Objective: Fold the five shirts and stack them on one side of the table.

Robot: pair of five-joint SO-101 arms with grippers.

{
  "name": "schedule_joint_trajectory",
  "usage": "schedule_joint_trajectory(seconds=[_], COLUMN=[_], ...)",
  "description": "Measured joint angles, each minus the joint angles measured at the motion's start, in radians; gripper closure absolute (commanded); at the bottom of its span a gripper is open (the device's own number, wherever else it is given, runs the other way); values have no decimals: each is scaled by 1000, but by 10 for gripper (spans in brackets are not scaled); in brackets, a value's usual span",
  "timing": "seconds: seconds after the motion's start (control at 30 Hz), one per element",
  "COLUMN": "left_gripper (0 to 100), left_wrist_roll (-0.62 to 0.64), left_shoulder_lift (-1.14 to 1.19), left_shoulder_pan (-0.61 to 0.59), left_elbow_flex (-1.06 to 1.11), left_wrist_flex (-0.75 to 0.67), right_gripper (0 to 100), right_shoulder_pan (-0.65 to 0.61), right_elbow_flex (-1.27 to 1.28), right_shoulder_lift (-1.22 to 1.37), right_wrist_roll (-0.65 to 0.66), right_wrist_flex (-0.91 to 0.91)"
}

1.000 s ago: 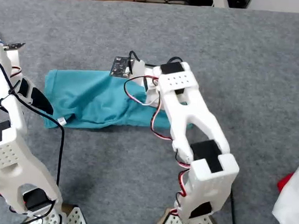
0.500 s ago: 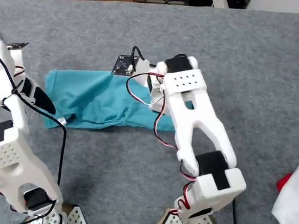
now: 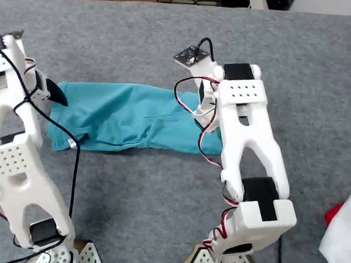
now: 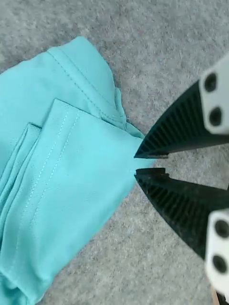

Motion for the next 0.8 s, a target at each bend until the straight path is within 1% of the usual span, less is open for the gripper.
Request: schedule_joint_trajectory(seconds=[0.2, 0.43, 0.5, 0.63, 0.73, 0.8], left_gripper=[660, 669, 716, 871, 976, 976], left_wrist_roll=[2, 2, 2, 3, -34, -63], left_shoulder_lift=[189, 276, 290, 313, 338, 347], left_shoulder_pan=[0, 0, 0, 0, 17, 32], left_elbow_flex=[-203, -244, -253, -276, -288, -292], left_wrist_flex=[0, 0, 0, 0, 0, 2], right_gripper=[935, 937, 937, 938, 939, 939], right_shoulder_pan=[0, 0, 0, 0, 0, 0], right_elbow_flex=[0, 0, 0, 0, 0, 0], right_shoulder_lift=[0, 0, 0, 0, 0, 0], right_wrist_roll=[-3, -3, -3, -3, -3, -3], right_wrist_flex=[0, 5, 5, 5, 5, 5])
